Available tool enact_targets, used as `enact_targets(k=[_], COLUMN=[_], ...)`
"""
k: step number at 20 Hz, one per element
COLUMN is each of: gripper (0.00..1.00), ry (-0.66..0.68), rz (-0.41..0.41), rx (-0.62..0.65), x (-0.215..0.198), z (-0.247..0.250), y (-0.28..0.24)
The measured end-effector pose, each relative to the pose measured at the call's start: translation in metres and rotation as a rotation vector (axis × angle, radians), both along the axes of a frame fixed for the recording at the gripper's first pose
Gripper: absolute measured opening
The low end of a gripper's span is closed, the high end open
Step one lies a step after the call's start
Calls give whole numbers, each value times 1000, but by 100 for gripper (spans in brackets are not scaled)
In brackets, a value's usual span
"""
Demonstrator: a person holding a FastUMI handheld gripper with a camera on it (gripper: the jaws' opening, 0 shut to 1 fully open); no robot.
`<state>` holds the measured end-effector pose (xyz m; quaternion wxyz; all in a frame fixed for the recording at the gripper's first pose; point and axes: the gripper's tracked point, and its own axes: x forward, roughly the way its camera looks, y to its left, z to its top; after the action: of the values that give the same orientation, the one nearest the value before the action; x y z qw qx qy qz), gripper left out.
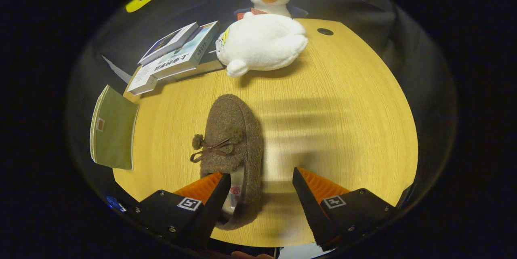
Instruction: Open the storage box then place both shoes into the box .Put the left shoe in first, then the right shoe, with the right side of both shoes facing outward in a uniform manner.
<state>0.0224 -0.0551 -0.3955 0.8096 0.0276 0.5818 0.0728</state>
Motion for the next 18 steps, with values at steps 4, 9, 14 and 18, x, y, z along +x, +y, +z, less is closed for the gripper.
enact_targets(k=[4,9,14,18], gripper=[66,0,0,0], ry=[22,3,-18,-35], rz=[22,-13,2,16], rx=[27,19,46,70], x=[12,18,25,27], z=[-17,-2,23,45], y=[16,25,43,58])
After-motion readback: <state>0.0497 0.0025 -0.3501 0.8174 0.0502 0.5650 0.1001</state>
